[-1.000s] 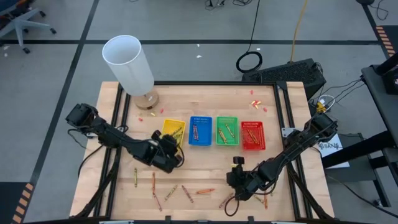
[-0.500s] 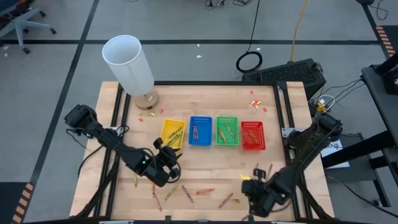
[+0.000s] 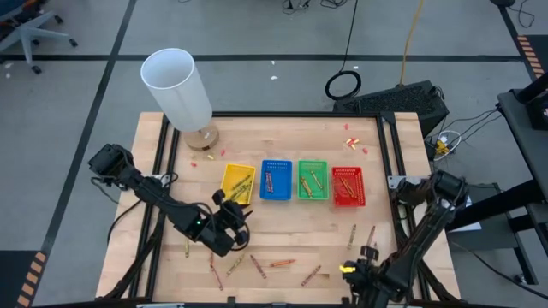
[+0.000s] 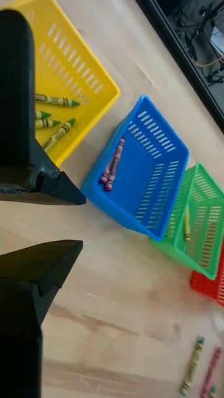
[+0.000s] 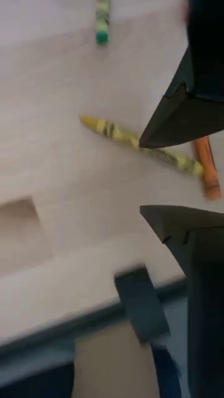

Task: Sort crayons
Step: Put the yellow crayon into the green bin

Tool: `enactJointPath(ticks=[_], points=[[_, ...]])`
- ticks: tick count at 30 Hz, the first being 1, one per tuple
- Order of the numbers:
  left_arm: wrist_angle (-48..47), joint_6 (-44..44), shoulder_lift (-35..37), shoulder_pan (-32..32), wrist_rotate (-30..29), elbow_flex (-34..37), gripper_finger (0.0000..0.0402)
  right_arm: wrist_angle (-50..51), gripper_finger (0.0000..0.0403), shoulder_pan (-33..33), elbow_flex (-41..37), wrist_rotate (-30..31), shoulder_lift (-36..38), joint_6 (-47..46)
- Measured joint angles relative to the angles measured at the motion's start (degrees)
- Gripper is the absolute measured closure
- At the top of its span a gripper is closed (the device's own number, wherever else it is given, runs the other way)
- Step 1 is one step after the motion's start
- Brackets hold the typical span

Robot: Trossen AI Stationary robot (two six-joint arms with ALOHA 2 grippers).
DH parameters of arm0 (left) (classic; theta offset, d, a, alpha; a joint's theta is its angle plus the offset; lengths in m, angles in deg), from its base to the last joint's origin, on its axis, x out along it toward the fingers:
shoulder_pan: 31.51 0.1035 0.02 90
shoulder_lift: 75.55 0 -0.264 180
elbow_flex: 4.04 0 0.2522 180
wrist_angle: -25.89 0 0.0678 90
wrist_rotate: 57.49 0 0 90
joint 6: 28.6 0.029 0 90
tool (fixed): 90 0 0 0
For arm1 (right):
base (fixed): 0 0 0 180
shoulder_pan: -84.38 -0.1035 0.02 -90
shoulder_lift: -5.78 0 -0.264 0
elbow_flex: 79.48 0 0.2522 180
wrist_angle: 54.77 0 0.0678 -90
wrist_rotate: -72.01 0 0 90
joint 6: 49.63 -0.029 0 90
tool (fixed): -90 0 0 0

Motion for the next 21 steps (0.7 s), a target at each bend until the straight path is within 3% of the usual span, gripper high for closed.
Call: enactJointPath(ticks=[9, 21], points=[[1.07, 0.4, 0.0, 0.08, 0.02, 0.0, 0.0301, 1.74, 0.0245, 0.02, -0.01, -0.49, -4.53, 0.69], [1.31, 1.46, 0.0, 0.08, 0.04, 0.0, 0.0301, 1.74, 0.0302, 1.43, 0.22, -2.82, -7.04, 1.99]])
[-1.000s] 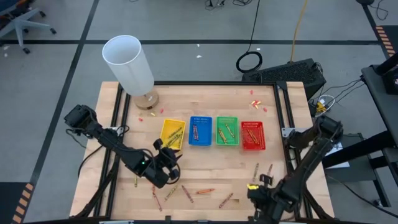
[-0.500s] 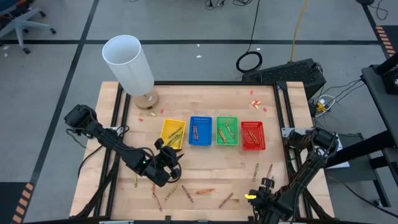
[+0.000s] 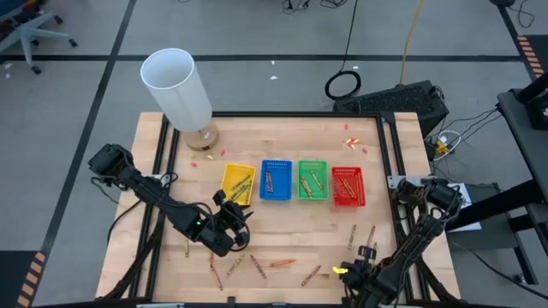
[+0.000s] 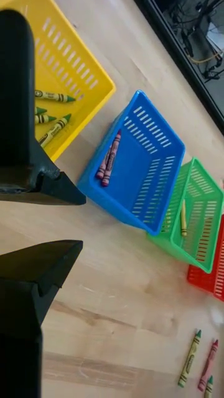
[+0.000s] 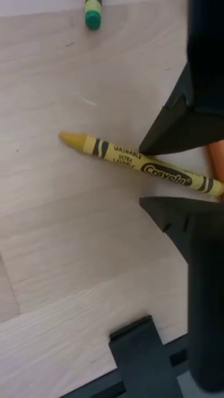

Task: Sort crayons
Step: Put the yellow crayon into the green bin

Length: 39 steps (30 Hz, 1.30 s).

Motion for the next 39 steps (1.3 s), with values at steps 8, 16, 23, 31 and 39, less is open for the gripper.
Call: enactJointPath(ticks=[8, 16, 23, 31, 39], points=[[0.02, -0.05, 0.0, 0.0, 0.02, 0.0, 0.0301, -0.41, 0.0385, 1.08, -0.11, 2.36, -0.1, 2.83], [0.02, -0.07, 0.0, 0.0, 0.04, 0.0, 0.0301, -0.71, 0.0394, 1.3, -0.17, 5.37, -0.15, 3.52], [0.01, -0.07, 0.0, 0.0, 0.04, 0.0, 0.0301, -0.87, 0.04, 1.39, -0.22, 6.73, -0.19, 3.45], [0.0, -0.12, 0.0, 0.0, 0.19, 0.0, 0.0301, -1.98, 0.0401, 1.45, 1.26, 18.74, 1.48, 5.22], [0.0, -0.12, 0.0, 0.0, 0.66, 0.0, 0.0301, -4.38, 0.0401, 1.34, 2.29, 39.08, 3.9, 9.13]])
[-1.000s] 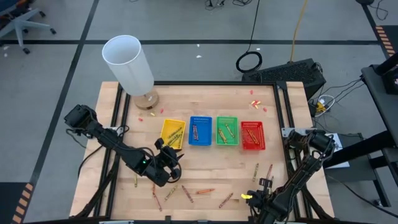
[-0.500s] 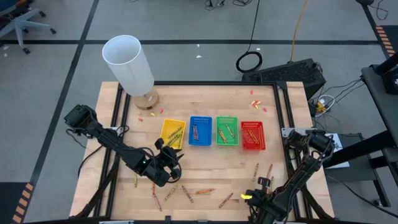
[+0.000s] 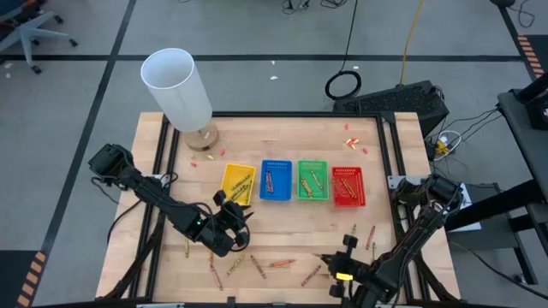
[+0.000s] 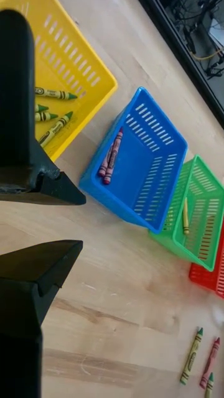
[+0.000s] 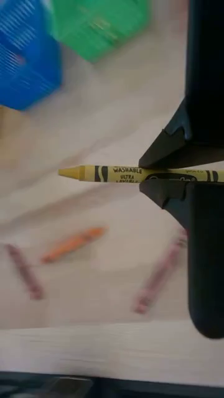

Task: Sort crayons
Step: Put the yellow crayon into the green bin

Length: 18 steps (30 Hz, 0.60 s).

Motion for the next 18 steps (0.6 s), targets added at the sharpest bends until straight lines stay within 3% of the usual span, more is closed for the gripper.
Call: enactJointPath(ticks=[10, 18], points=[[0.0, -0.01, 0.0, 0.0, 0.83, 0.0, 0.0301, -1.22, 0.0401, 1.5, 0.01, 11.18, 5.06, 3.57], [0.49, -0.01, 0.0, 0.0, 0.84, 0.0, 0.0301, -5.48, 0.0401, 1.89, 0.07, 18.82, 12.91, 14.53]])
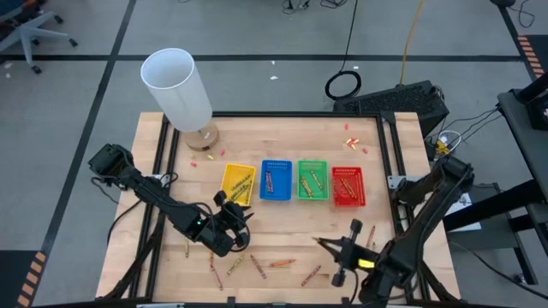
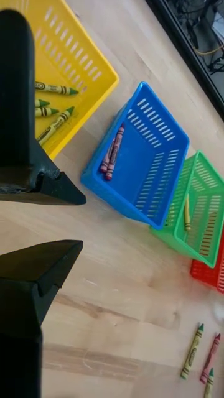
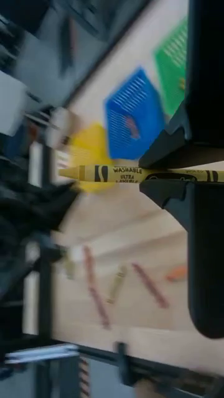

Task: Sort crayons
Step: Put the yellow crayon into the green bin

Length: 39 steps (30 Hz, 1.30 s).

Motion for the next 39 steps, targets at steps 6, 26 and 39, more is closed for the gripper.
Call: enactJointPath(ticks=[6, 26, 39], points=[[0.56, 0.06, 0.0, 0.0, 0.03, 0.0, 0.0301, -1.46, 0.0401, -0.04, 0.07, 8.63, 0.8, 1.97], [0.84, 0.05, -0.02, 0.0, 1.28, 0.02, 0.0301, -2.33, 0.04, 1.43, -2.36, 12.66, -1.21, 2.13], [0.8, 0.06, -0.02, 0.0, 1.29, 0.04, 0.0301, -2.32, 0.0399, 1.29, -2.34, 10.39, -1.5, 12.51]])
